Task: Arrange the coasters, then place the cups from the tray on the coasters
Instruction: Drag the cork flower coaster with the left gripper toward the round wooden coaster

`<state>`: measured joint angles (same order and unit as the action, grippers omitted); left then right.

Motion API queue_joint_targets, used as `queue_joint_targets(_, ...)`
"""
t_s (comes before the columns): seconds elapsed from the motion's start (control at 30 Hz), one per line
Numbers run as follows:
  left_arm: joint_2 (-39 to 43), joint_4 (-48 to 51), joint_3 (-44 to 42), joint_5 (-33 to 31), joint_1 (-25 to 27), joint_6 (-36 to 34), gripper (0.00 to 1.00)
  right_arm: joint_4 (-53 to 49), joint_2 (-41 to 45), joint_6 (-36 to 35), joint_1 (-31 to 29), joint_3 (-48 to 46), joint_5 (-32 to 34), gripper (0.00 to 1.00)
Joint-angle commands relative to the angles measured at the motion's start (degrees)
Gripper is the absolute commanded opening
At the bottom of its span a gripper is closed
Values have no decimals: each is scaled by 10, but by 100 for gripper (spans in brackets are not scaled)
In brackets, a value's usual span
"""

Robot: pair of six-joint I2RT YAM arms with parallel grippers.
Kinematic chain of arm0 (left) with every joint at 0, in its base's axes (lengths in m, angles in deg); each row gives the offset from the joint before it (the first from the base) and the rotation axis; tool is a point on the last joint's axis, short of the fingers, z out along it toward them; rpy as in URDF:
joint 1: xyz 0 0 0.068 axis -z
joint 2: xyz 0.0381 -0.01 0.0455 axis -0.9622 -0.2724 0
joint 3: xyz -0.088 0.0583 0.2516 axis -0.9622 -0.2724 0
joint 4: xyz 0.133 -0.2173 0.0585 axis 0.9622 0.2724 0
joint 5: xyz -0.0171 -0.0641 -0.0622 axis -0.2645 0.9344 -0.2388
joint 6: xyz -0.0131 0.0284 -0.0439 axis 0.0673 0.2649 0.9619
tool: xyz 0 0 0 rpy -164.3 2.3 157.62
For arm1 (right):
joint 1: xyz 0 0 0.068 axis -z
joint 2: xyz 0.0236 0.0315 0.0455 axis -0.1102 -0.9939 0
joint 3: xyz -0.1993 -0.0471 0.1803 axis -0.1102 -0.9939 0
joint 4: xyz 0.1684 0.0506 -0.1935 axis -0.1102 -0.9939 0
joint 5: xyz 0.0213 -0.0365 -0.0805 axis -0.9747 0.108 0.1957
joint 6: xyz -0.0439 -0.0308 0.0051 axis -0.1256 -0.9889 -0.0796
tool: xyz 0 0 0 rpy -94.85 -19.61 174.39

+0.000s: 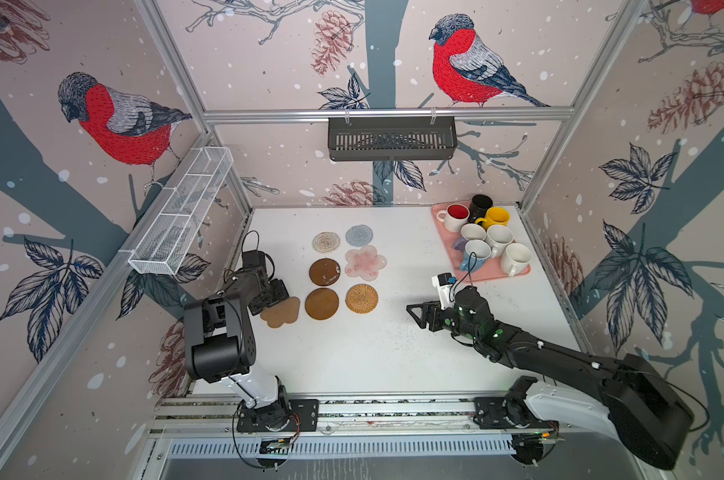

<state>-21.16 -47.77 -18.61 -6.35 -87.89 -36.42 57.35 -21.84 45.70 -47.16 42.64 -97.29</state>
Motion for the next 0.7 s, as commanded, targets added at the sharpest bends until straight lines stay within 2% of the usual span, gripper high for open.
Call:
queue_joint_targets(0.0,-5,46,32,10,-1,-16,76,10,-7,-5,-1,2,5,76)
queue_joint_targets(0.23,-48,45,72,7,-1,-28,76,10,-22,-8,-1,5,7,76)
queue_joint_targets(0.43,-69,22,62,-3,-1,-29,74,8,-26,-9,-1,7,10,76)
queue_joint_targets(0.67,-57,4,35,2,-1,-27,70,7,-27,-10,-1,7,11,76)
